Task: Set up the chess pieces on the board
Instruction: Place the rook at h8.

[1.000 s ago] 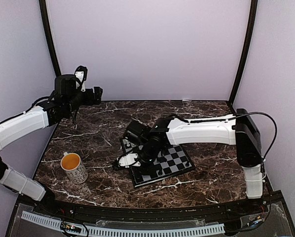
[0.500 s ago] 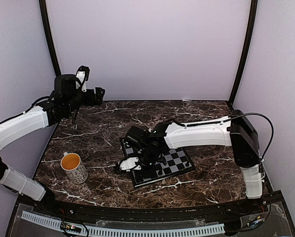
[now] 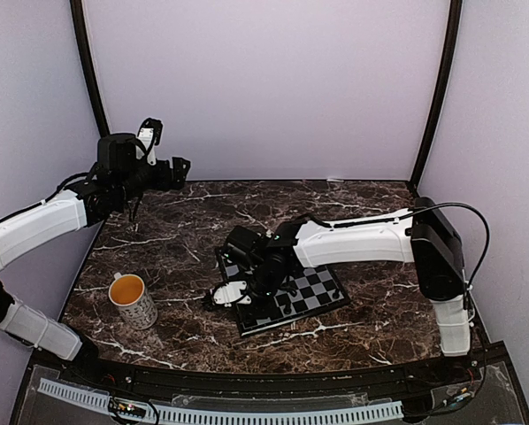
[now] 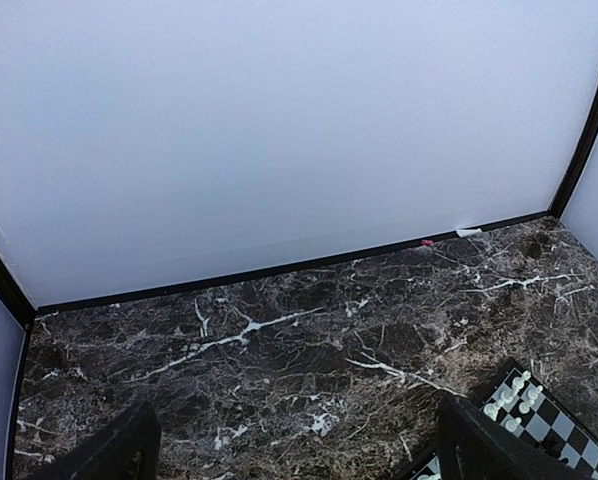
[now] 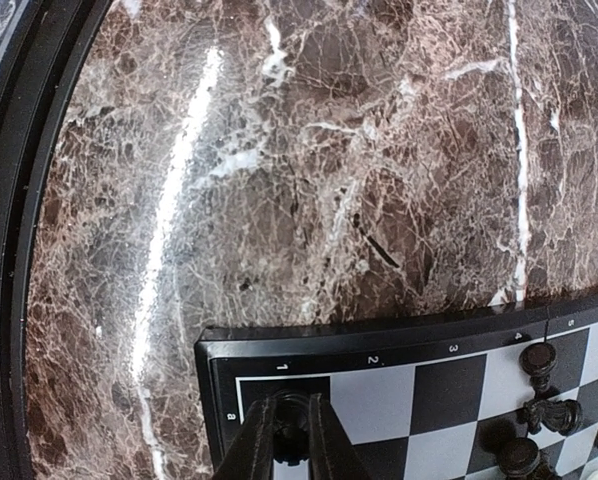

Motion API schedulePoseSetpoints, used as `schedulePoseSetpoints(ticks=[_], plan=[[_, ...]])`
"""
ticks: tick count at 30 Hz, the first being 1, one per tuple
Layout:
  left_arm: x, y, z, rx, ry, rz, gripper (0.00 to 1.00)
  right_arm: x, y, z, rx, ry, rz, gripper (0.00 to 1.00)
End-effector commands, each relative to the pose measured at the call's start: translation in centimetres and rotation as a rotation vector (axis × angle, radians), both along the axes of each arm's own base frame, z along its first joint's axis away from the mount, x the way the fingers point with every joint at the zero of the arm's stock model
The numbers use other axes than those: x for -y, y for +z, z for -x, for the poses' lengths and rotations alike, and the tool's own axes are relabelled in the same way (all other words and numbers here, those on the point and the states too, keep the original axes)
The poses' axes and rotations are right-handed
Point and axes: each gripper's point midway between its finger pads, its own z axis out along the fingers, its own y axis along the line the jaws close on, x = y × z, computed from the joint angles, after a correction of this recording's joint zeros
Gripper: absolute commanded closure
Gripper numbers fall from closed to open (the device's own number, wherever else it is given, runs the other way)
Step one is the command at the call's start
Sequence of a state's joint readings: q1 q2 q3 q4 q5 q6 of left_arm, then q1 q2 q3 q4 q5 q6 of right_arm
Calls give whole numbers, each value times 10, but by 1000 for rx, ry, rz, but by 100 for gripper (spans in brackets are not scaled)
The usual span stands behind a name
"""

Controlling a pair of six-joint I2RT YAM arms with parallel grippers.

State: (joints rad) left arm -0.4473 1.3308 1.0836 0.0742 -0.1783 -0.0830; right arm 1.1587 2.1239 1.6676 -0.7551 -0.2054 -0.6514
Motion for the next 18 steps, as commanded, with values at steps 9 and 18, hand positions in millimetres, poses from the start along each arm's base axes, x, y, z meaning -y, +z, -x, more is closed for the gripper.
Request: schedulePoseSetpoints(ticks=[9, 18], plan=[[2, 12, 4, 32, -22, 13, 2, 5, 31, -9, -24, -21, -26, 62], [3, 14, 4, 33, -31, 20, 2, 33, 75, -84, -15, -221, -133, 60]])
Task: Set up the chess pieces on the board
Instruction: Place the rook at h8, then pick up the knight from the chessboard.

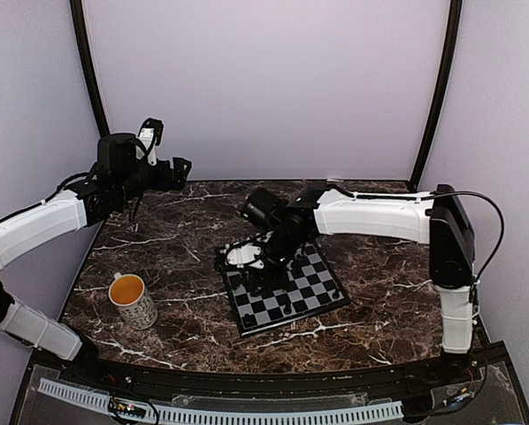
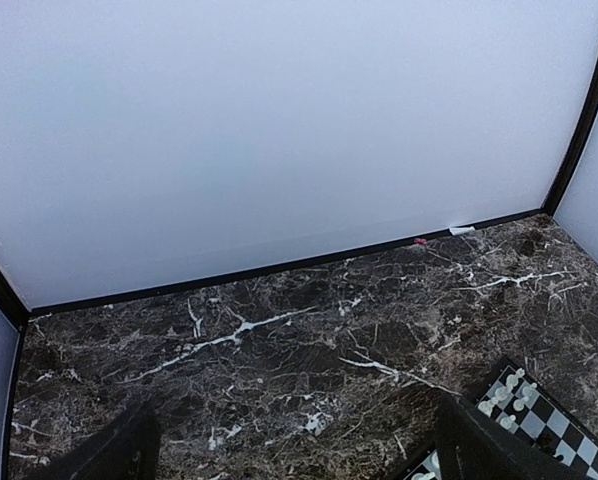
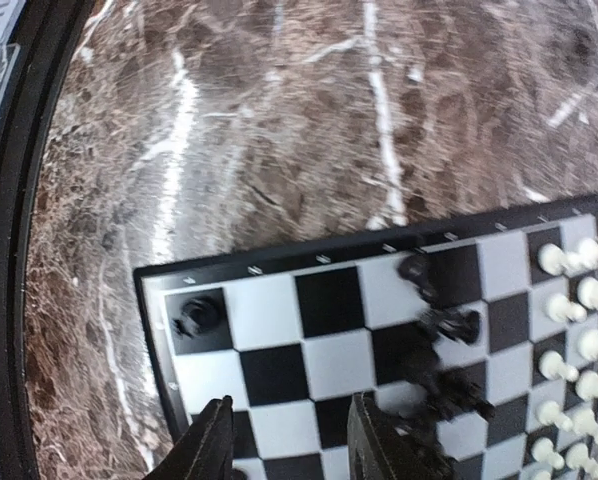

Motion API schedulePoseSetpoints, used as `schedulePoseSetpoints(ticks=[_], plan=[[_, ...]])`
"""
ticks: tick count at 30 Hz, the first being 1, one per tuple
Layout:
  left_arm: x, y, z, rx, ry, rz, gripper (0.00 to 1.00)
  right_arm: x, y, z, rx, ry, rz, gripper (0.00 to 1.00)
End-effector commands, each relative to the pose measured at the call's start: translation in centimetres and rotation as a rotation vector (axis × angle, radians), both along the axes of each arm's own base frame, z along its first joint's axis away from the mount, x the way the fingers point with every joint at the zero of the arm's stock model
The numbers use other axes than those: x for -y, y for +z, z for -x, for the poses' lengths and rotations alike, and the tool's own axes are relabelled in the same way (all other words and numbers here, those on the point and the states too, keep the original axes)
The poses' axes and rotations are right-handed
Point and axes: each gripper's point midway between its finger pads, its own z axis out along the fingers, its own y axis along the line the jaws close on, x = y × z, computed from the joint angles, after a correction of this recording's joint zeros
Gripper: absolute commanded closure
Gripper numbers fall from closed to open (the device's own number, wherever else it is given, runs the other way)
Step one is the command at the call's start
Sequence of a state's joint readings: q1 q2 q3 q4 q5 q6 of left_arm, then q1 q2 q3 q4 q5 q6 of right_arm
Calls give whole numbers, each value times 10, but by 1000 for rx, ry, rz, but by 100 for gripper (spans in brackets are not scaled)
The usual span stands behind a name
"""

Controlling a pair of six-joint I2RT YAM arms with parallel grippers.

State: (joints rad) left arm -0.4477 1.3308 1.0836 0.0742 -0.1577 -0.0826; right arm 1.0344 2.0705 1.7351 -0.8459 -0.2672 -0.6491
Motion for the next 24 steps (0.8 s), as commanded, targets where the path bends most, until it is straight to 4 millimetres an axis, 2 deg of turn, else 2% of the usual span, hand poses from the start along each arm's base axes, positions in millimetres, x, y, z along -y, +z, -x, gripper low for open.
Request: schedulePoseSetpoints(ticks=[1, 6, 8, 15, 20, 24], plan=[[0, 14, 3, 35, -12, 17, 2, 20, 31, -51, 37, -160, -78, 61], [3, 12, 3, 27, -24, 22, 2, 45, 17, -104, 106, -312, -36, 67], [3, 11, 3, 24, -28, 23, 2, 50, 10, -112, 110, -336, -18, 68], [5, 10, 4, 20, -36, 22, 2, 52, -16, -108, 43, -337, 27, 63], [6, 9, 3, 17, -39, 25, 2, 46, -22, -103, -32, -343, 14, 60], [6, 9, 3, 18, -39, 23, 2, 49, -32, -107, -29, -359, 49, 60]])
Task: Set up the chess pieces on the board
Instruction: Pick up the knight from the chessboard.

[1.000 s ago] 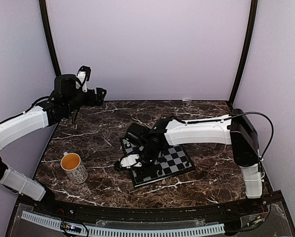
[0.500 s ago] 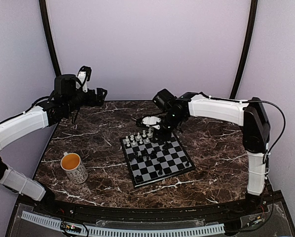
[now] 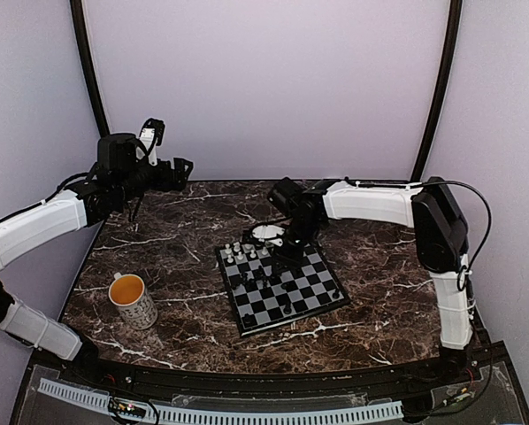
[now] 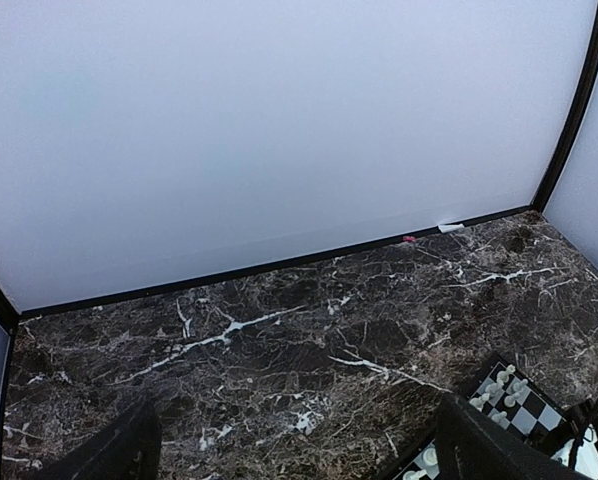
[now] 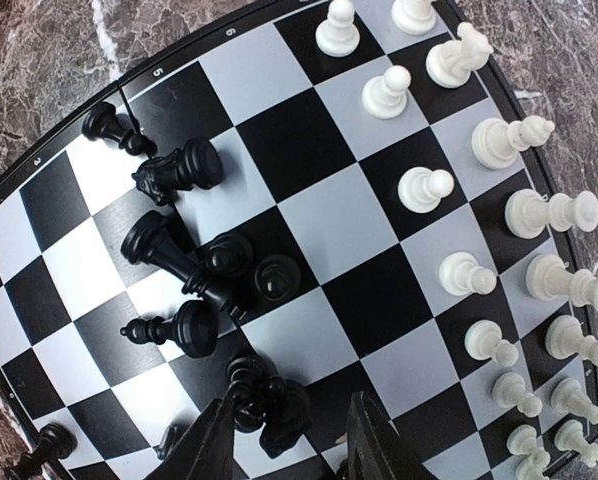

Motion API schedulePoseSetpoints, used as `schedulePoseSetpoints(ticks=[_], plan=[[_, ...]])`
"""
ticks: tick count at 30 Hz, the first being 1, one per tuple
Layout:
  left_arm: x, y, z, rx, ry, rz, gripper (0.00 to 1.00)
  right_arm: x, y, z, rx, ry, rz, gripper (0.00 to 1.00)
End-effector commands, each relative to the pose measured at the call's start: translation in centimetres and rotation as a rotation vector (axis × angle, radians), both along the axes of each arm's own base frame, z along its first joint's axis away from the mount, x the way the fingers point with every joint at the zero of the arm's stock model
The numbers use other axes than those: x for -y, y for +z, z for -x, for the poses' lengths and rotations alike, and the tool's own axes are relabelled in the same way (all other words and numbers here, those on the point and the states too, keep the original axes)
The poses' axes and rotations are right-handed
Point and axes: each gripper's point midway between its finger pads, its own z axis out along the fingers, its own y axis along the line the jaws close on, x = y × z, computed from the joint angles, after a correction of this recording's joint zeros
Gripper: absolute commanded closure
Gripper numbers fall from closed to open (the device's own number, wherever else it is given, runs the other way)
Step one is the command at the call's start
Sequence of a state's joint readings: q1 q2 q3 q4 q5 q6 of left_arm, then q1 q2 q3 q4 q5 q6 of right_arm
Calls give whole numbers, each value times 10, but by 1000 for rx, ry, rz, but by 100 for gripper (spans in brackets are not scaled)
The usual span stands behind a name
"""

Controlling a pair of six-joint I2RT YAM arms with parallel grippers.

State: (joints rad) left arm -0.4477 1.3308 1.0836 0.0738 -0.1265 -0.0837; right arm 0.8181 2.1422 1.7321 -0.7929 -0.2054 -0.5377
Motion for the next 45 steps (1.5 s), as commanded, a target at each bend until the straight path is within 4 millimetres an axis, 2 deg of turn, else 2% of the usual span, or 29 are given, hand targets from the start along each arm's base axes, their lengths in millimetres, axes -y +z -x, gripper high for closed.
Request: schedulePoseSetpoints(ticks=[1, 11, 18, 28, 32, 38, 45], plan=[[1, 10, 2, 22, -9, 15, 2, -4, 0, -4, -12, -24, -1, 60], [2, 7, 1, 13, -16, 17, 3, 4, -7, -7, -25, -53, 23, 69], [3, 2, 0, -1, -15, 10, 3, 10, -7, -10, -31, -74, 25, 71], [5, 0, 0, -10, -26, 15, 3, 13, -3, -8, -51, -78, 13, 92], [6, 0, 0, -11, -30, 16, 3, 12, 7, -10, -30, -78, 2, 96], [8, -2, 0, -17, -37, 20, 3, 16, 32, -20, 57, -86, -8, 98], [10, -2, 0, -22, -48, 26, 3, 20, 48, -17, 69, -83, -16, 98]])
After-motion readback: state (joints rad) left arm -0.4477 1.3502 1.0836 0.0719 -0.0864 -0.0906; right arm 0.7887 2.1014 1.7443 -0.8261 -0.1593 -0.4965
